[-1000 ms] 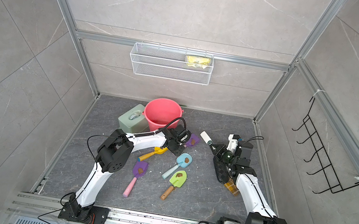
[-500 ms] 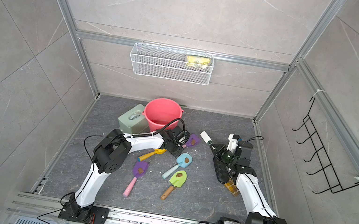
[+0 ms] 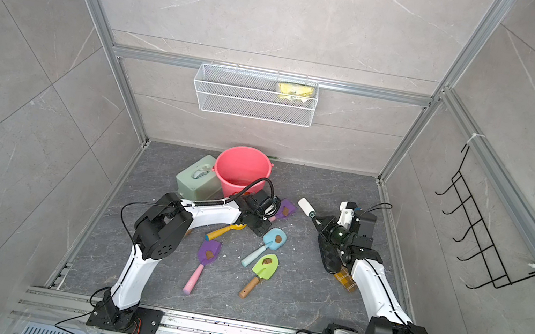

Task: Brush the soil off the hand trowel and place it into the bucket
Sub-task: Pick up the hand trowel from the center of the board, then brush off the soil from the hand trowel.

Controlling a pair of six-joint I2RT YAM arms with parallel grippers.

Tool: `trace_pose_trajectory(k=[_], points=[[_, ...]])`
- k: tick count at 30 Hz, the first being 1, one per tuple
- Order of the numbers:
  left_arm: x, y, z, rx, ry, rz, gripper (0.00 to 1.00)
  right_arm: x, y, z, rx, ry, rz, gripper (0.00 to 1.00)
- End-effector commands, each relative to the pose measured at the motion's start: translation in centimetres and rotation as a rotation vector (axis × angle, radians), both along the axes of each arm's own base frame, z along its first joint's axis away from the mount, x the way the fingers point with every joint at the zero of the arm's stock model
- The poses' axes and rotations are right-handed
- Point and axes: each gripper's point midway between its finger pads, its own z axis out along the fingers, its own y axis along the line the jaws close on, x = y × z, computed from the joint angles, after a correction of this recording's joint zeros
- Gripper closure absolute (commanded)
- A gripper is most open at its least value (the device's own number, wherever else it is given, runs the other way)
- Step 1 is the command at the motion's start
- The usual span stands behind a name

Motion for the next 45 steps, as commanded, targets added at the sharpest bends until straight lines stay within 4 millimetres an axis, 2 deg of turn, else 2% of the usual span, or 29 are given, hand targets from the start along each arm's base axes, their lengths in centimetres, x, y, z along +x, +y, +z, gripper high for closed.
trace_pose_trajectory(k=[1,2,6,12,16,23,32,35,39,43,45], points=[[-1.8,1.2,1.5,0.010,0.038,-0.025,0.95,-1.0,0.5,1.0,0.007,-0.020,0.038,1.00],[-2.0,1.3,2.0,0.005,0.040,-0.023,1.00,-1.2,0.6,1.4,0.008,-0.024,0.044,1.00],[-2.9,2.1,3.6,-0.008,0.065,-0.011,1.00,-2.5,1.2,3.0,0.040,-0.022,0.075,1.00],[-5.0,3.7,7.4,-0.039,0.090,0.006,1.00,-4.2,2.5,4.8,0.163,-0.012,0.110,1.00],[-6.2,4.8,9.1,-0.034,0.127,0.013,1.00,-5.2,3.6,6.4,0.225,-0.046,0.154,1.00],[-7.3,5.4,11.9,-0.089,0.138,0.022,1.00,-6.0,6.6,5.3,0.266,-0.022,0.267,1.00],[-7.7,5.9,12.5,-0.112,0.106,0.022,1.00,-6.0,10.8,2.4,0.277,0.029,0.368,1.00],[-7.9,6.2,12.7,-0.118,0.091,0.022,1.00,-5.5,10.8,1.7,0.265,0.041,0.358,1.00],[-7.9,6.8,12.8,-0.099,0.079,0.025,1.00,-4.6,9.9,1.4,0.217,0.044,0.328,1.00],[-8.0,7.0,12.7,-0.094,0.073,0.029,1.00,-3.8,8.3,2.5,0.226,0.017,0.291,1.00],[-7.9,7.0,12.6,-0.095,0.072,0.029,1.00,-3.8,8.1,3.0,0.228,0.005,0.289,1.00]])
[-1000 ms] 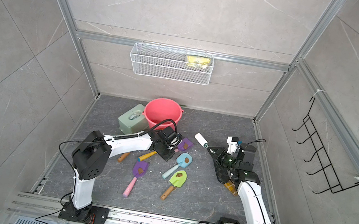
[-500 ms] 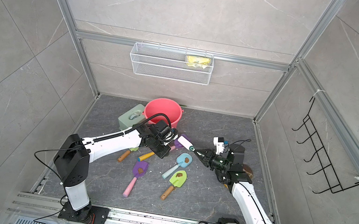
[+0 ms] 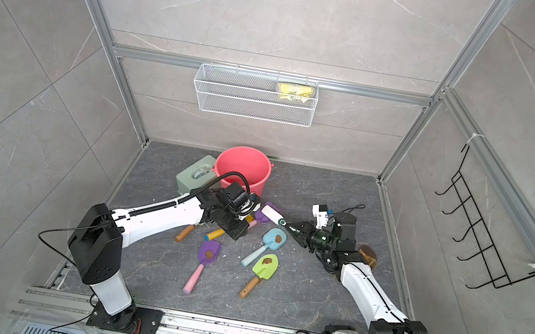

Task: Brush the soil off the hand trowel and place it into the bucket
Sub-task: Brush off the soil from the hand trowel.

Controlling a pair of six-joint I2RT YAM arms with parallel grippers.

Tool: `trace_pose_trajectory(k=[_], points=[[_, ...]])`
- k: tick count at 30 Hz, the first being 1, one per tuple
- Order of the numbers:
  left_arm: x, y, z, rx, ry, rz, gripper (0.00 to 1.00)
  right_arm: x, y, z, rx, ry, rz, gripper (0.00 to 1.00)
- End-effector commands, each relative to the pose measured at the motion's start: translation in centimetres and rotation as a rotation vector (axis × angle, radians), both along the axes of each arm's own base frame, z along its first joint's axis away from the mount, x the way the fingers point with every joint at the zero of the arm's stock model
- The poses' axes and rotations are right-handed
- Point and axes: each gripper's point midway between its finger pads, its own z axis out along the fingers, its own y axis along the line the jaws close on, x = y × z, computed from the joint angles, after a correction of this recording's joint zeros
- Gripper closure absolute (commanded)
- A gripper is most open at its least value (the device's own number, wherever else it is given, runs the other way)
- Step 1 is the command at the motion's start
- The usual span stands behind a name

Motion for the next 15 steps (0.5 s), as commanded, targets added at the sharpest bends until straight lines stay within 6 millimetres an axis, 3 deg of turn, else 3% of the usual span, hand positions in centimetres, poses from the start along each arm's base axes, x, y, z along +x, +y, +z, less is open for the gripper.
trace_pose_trajectory(k=[1,6,11,15], points=[[0.5,-0.3,2.5,-0.056,-0.058,0.006,1.00,0.5,-0.4,2.0,-0.005,-0.065,-0.005,1.00],[0.6,-0.7,2.7,-0.074,-0.056,0.001,1.00,0.0,0.1,2.0,0.026,-0.065,0.000,1.00],[0.5,-1.1,2.9,-0.090,-0.049,-0.004,1.00,-0.4,2.0,1.5,0.043,-0.061,0.035,1.00],[0.4,-1.0,3.0,-0.094,-0.048,-0.004,1.00,0.2,1.9,0.8,0.018,-0.054,0.031,1.00]])
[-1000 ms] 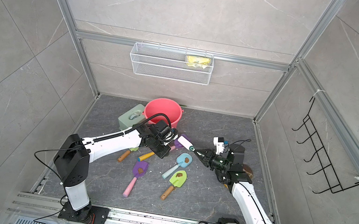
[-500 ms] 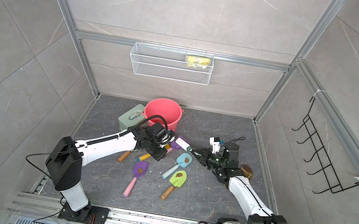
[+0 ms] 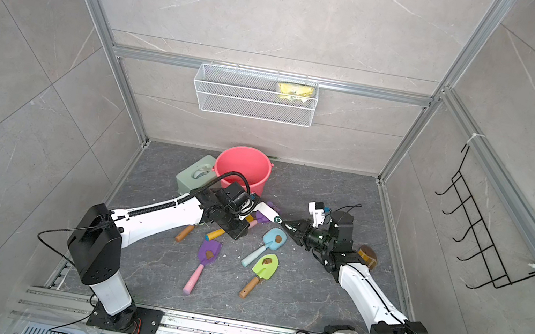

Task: Brush the soil off the hand trowel and place it into the bucket
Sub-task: Brush off the soil from the hand trowel.

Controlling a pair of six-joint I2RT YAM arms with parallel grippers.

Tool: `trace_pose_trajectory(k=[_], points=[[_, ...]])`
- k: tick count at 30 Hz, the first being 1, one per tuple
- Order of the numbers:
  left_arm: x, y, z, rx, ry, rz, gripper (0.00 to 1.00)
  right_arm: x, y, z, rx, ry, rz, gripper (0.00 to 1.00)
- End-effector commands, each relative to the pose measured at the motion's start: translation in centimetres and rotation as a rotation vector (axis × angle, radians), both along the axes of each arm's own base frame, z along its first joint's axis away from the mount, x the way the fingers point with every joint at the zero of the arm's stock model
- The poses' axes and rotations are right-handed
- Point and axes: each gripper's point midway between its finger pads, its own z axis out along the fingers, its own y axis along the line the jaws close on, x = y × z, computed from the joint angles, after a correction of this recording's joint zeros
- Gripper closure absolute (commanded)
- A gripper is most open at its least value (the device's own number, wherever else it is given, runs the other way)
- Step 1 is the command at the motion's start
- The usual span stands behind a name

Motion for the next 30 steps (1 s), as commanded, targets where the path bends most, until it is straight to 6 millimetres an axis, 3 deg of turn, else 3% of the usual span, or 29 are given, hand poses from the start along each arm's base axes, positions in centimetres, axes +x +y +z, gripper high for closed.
trace_pose_trajectory(k=[1,8,14,23,27,30], points=[[0.3,-0.7,2.9,-0.080,-0.048,0.001,1.00,1.0,-0.5,0.2,-0.028,-0.033,-0.025,1.00],[0.3,-0.2,2.9,-0.064,-0.055,0.014,1.00,2.3,-4.4,2.0,-0.067,-0.064,-0.106,1.00],[0.7,-0.3,2.8,-0.060,-0.058,0.018,1.00,1.6,-3.8,3.0,-0.005,-0.075,-0.097,1.00],[0.8,-0.9,2.8,-0.071,-0.043,0.015,1.00,0.9,-0.2,0.3,-0.002,-0.032,-0.024,1.00],[0.7,-0.8,2.8,-0.074,-0.043,0.020,1.00,1.5,-0.4,-0.6,-0.035,-0.018,-0.024,1.00],[0.7,-0.6,2.7,-0.070,-0.044,0.025,1.00,2.2,-1.9,-0.5,-0.070,-0.021,-0.048,1.00]])
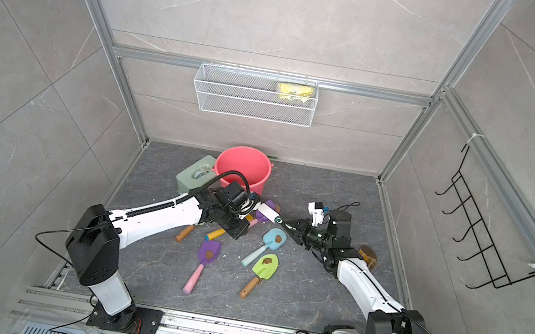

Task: Brush the soil off the hand trowel and place it into the bucket
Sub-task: Brush off the soil from the hand trowel.

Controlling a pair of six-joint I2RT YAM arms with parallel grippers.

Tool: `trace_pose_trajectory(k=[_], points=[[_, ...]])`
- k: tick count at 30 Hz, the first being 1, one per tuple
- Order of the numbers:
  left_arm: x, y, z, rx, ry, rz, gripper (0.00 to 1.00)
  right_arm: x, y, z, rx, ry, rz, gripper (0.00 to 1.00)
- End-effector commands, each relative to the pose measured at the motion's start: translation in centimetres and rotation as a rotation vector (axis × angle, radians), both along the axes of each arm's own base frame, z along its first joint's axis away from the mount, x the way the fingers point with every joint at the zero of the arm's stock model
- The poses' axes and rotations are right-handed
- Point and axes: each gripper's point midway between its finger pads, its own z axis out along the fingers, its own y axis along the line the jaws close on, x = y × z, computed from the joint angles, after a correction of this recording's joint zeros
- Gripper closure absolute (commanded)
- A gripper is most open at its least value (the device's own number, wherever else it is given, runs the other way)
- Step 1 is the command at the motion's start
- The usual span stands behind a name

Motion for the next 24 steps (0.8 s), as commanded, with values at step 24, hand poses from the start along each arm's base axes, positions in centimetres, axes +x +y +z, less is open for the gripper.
trace_pose_trajectory(k=[24], points=[[1.0,-1.1,2.7,-0.090,-0.048,0.034,1.00,0.9,0.3,-0.1,0.003,-0.008,0.012,1.00]])
